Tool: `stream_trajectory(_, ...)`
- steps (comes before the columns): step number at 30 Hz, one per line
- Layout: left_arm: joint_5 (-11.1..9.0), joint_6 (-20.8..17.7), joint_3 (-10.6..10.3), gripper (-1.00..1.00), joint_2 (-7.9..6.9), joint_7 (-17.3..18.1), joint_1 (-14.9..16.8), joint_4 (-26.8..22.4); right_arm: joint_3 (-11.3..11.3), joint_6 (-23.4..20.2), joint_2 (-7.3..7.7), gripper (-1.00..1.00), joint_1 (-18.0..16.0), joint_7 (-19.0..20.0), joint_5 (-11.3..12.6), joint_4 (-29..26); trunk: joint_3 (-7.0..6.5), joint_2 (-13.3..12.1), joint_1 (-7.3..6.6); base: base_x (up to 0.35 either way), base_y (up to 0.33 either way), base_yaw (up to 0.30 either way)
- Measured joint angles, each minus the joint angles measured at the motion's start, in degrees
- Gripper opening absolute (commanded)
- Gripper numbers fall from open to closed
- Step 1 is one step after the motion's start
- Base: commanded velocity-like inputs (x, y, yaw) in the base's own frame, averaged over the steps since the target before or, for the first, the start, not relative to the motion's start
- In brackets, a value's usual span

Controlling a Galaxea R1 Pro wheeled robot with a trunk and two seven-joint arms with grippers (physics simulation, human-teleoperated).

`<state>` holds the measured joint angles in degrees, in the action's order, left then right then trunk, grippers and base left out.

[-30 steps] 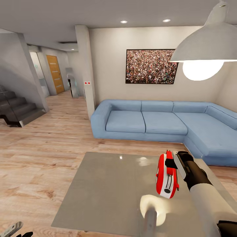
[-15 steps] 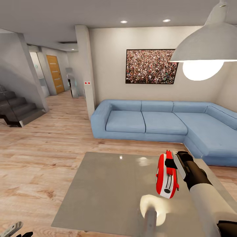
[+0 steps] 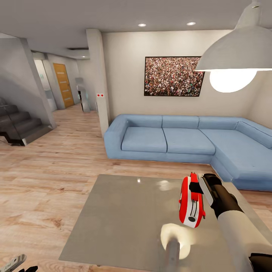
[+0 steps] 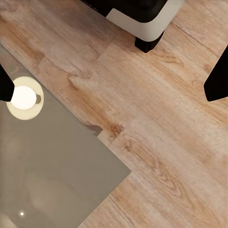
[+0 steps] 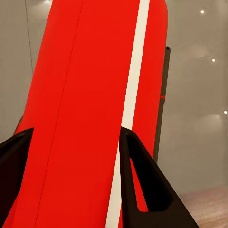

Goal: Turn on the radio receiver that's on the table in the living room.

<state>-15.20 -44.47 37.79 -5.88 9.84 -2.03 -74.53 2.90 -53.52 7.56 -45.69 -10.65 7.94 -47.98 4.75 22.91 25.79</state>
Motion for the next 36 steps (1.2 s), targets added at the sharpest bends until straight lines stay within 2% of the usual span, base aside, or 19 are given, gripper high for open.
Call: stream_trajectory(36,0.0,0.0,0.0,1.00,0.08,0.0,0.0,0.0,0.0,0.0,-0.55,-1.00,0.0,0.0,0.0,0.1,0.00,0.0,0.00,0.000,0.000,0.000)
